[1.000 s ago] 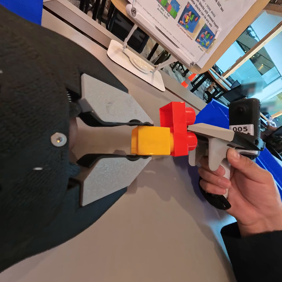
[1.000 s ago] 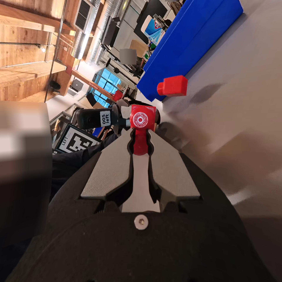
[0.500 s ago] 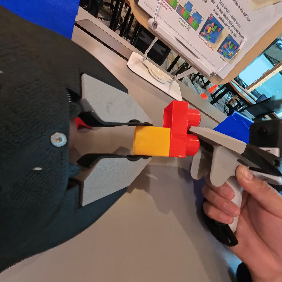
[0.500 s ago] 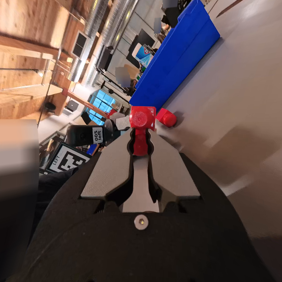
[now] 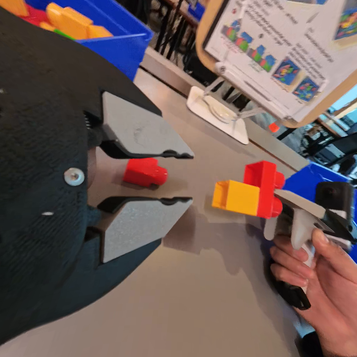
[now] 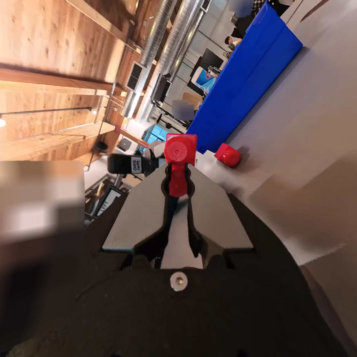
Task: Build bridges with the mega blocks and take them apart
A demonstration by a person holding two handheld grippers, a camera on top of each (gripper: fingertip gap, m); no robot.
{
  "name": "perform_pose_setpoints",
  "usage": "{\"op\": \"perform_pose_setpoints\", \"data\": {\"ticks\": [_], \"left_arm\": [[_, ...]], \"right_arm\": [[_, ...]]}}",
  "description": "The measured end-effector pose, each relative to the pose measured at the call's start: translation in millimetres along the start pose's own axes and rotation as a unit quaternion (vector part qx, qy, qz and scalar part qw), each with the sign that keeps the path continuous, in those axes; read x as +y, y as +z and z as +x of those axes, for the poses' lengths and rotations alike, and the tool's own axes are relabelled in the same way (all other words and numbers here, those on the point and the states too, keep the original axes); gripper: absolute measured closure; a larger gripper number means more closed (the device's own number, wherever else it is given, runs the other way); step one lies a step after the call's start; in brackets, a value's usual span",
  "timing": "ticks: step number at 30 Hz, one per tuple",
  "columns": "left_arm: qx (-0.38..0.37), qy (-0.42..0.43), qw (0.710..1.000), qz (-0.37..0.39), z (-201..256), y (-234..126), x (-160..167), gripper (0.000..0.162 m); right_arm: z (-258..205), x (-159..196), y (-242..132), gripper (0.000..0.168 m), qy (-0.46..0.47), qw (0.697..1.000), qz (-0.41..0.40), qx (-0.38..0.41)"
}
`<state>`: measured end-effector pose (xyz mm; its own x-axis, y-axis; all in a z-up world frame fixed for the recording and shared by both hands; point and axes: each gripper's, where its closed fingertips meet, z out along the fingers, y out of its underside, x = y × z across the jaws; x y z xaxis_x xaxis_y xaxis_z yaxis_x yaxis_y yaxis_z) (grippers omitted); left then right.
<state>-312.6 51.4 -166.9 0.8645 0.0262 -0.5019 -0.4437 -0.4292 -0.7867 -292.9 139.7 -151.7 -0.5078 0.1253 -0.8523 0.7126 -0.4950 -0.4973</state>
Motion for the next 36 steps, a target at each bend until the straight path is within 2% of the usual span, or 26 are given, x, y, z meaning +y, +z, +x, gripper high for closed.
{"op": "perform_pose_setpoints", "data": {"ticks": [1,2,5,9,15,17,20,24,26,27,32,36], "left_arm": [[0.011,-0.017,1.000,-0.016,-2,-6,9,0.112],[0.031,-0.024,0.998,-0.039,-1,-11,19,0.107],[0.075,-0.019,0.990,-0.115,-2,-10,50,0.109],[0.172,-0.055,0.970,-0.160,6,-4,57,0.108],[0.192,-0.066,0.955,-0.216,-11,-6,49,0.105],[0.198,-0.071,0.939,-0.272,-9,-4,65,0.105],[0.168,-0.071,0.923,-0.339,-14,5,86,0.108],[0.161,-0.061,0.924,-0.340,-13,13,90,0.114],[0.165,-0.064,0.919,-0.353,-10,16,97,0.125],[0.168,-0.069,0.917,-0.354,-7,18,99,0.124],[0.190,-0.114,0.925,-0.309,3,21,92,0.127],[0.225,-0.183,0.931,-0.223,14,21,70,0.128]], "right_arm": [[1,1,0,0.158,-0.005,1.000,-0.006,0.006],[2,3,0,0.158,-0.007,1.000,-0.014,0.007],[-4,10,4,0.158,-0.009,0.999,-0.043,-0.013],[-5,22,6,0.158,-0.024,0.997,-0.078,-0.009],[-7,20,2,0.158,-0.028,0.996,-0.079,-0.010],[-5,20,2,0.158,-0.029,0.996,-0.082,-0.006],[-6,20,1,0.157,-0.030,0.996,-0.084,-0.008],[-5,21,-2,0.158,-0.034,0.995,-0.089,-0.004],[0,22,-3,0.158,-0.033,0.995,-0.092,0.005],[2,22,-4,0.158,-0.031,0.995,-0.093,0.009],[4,24,-6,0.157,-0.031,0.994,-0.102,0.009],[4,30,-7,0.158,-0.023,0.992,-0.123,-0.002]]}}
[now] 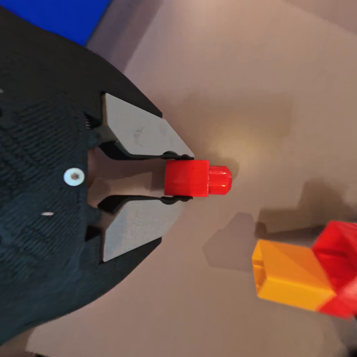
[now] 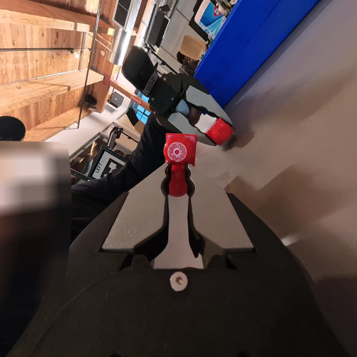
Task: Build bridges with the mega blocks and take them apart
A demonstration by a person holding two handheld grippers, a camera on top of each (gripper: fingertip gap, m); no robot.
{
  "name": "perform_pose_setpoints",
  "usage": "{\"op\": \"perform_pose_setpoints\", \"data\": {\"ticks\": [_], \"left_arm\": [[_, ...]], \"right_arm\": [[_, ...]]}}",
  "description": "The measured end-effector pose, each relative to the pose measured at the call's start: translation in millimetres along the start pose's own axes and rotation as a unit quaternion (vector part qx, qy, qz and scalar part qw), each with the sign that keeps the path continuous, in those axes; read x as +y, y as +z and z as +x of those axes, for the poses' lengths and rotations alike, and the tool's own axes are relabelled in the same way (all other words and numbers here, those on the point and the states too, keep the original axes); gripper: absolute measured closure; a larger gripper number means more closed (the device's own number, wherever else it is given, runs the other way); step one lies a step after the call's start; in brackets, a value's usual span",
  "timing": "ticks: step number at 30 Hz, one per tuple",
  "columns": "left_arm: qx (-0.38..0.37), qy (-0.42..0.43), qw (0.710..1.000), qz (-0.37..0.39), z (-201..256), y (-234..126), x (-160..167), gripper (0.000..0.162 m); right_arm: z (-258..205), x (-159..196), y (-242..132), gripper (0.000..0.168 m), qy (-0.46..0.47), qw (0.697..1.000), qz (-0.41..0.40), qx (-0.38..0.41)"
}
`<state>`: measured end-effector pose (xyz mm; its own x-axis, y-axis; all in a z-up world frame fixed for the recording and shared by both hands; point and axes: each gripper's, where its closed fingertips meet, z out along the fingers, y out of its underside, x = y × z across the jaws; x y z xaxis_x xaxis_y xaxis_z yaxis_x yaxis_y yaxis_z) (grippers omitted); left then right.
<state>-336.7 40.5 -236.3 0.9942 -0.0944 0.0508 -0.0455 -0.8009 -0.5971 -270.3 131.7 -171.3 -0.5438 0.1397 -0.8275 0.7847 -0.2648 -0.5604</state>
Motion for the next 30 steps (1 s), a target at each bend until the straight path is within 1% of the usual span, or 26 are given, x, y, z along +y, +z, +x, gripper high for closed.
{"op": "perform_pose_setpoints", "data": {"ticks": [3,5,10,12,15,17,19,23,30], "left_arm": [[0.092,-0.045,0.991,0.090,22,-9,-19,0.128],[0.143,-0.064,0.980,0.123,33,-12,-26,0.128],[0.242,-0.065,0.954,0.162,57,-18,-36,0.128],[0.265,-0.060,0.951,0.150,62,-16,-35,0.128],[0.285,-0.047,0.950,0.119,67,-7,-29,0.128],[0.302,-0.046,0.944,0.127,70,-8,-34,0.128],[0.318,-0.037,0.938,0.132,73,-10,-35,0.128],[0.318,-0.043,0.941,0.105,74,2,-30,0.128],[0.323,-0.047,0.939,0.105,77,5,-37,0.128]], "right_arm": [[-1,3,1,0.158,-0.008,1.000,-0.014,0.003],[0,5,3,0.158,-0.019,1.000,-0.022,0.011],[5,15,9,0.158,-0.048,0.996,-0.061,0.050],[1,16,12,0.158,-0.058,0.995,-0.067,0.046],[0,20,17,0.158,-0.063,0.994,-0.082,0.045],[3,27,19,0.158,-0.064,0.992,-0.101,0.051],[4,27,20,0.158,-0.062,0.992,-0.101,0.050],[2,27,22,0.157,-0.062,0.992,-0.103,0.044],[3,34,28,0.158,-0.067,0.989,-0.122,0.047]]}}
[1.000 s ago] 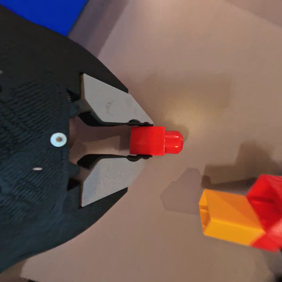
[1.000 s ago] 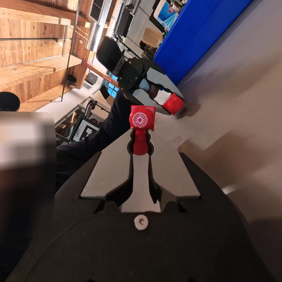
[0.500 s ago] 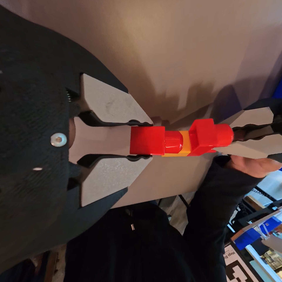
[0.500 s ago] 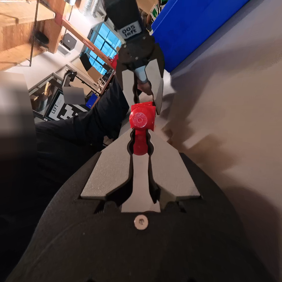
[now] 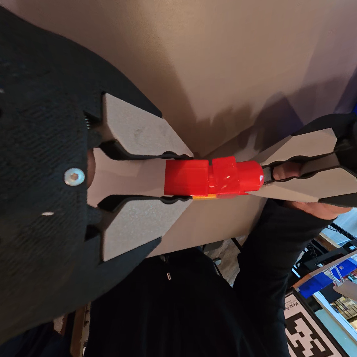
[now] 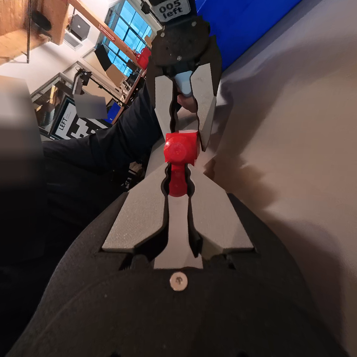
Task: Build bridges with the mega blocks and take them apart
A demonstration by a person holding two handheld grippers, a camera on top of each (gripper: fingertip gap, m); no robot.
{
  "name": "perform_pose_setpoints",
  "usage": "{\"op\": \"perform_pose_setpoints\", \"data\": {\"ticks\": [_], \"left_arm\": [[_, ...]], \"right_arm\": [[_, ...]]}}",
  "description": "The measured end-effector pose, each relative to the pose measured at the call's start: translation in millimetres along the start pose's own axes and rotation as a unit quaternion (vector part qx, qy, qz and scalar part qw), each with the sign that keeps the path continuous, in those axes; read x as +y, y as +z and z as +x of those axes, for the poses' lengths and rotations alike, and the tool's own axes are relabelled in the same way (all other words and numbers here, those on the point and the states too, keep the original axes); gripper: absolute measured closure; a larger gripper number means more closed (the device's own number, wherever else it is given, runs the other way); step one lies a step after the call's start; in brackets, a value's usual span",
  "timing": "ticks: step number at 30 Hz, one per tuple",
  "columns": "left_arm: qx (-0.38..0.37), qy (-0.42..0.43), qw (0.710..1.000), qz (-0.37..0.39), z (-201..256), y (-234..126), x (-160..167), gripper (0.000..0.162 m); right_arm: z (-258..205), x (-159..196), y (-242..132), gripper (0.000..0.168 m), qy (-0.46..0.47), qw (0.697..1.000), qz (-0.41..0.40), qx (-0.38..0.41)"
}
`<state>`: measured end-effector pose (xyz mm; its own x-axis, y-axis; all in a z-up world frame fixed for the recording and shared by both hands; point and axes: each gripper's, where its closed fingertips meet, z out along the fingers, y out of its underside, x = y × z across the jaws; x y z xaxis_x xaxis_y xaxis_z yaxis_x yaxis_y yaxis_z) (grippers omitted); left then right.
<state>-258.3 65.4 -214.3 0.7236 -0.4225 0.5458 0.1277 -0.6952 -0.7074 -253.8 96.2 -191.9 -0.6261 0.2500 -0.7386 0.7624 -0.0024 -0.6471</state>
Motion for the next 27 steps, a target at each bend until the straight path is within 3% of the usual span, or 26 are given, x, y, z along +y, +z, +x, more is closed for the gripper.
{"op": "perform_pose_setpoints", "data": {"ticks": [7,23,27], "left_arm": [[0.000,-0.037,0.997,0.061,-3,-3,-12,0.129],[0.011,-0.080,0.991,0.107,-7,-4,-19,0.130],[0.016,-0.088,0.985,0.144,-10,-12,-30,0.129]], "right_arm": [[2,-12,-4,0.158,0.001,0.999,0.038,0.005],[5,-12,-2,0.158,-0.013,0.998,0.041,0.034],[7,-22,-4,0.158,-0.002,0.997,0.073,0.024]]}}
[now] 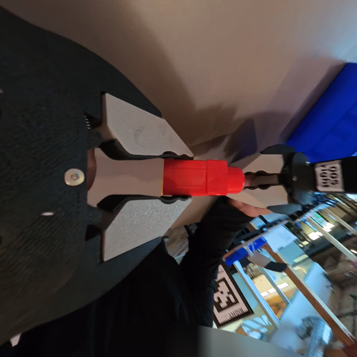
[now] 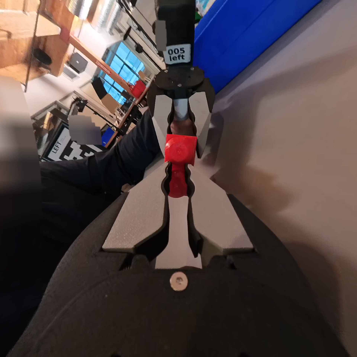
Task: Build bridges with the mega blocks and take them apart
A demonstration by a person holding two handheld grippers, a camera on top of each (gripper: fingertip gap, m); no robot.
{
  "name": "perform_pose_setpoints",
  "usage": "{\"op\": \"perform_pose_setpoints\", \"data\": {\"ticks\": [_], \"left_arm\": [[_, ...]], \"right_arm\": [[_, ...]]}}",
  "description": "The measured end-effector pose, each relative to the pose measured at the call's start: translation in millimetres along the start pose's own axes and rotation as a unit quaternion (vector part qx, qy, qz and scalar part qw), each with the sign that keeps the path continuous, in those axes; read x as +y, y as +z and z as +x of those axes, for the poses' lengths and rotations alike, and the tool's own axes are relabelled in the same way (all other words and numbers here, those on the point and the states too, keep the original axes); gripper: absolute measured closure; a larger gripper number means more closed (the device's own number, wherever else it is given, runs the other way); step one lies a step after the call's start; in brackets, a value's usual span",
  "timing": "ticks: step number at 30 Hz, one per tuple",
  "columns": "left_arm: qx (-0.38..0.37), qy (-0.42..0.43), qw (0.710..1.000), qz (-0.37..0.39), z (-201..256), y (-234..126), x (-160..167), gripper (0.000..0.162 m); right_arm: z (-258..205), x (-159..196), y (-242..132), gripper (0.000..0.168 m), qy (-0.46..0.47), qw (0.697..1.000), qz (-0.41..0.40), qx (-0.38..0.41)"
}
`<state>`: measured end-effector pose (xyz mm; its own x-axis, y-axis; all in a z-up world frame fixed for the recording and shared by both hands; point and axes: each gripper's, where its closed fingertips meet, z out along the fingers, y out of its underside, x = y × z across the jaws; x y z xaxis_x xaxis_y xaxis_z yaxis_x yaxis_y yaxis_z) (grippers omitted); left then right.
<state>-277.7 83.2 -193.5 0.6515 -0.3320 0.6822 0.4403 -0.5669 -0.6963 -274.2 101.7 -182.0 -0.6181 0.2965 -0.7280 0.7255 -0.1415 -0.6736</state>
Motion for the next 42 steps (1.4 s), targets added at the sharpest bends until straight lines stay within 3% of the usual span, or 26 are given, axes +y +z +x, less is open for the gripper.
{"op": "perform_pose_setpoints", "data": {"ticks": [3,6,20,31,36,42], "left_arm": [[0.029,-0.006,0.998,0.056,7,-7,-21,0.128],[0.017,0.024,0.998,0.055,12,-9,-25,0.128],[-0.079,0.104,0.991,-0.003,8,-22,-6,0.122],[-0.078,0.137,0.987,-0.018,8,-2,8,0.122],[-0.138,0.170,0.976,-0.020,-5,0,9,0.121],[-0.165,0.178,0.970,-0.025,-10,3,8,0.123]], "right_arm": [[-6,-10,1,0.158,0.007,0.999,0.027,-0.024],[-11,-14,2,0.158,0.003,0.999,0.032,-0.033],[-19,-19,-15,0.159,-0.032,0.999,0.034,-0.008],[-46,-35,-24,0.158,-0.080,0.994,0.070,0.023],[-77,-58,-58,0.159,-0.119,0.983,0.122,0.070],[-100,-85,-138,0.158,-0.162,0.948,0.153,0.228]]}}
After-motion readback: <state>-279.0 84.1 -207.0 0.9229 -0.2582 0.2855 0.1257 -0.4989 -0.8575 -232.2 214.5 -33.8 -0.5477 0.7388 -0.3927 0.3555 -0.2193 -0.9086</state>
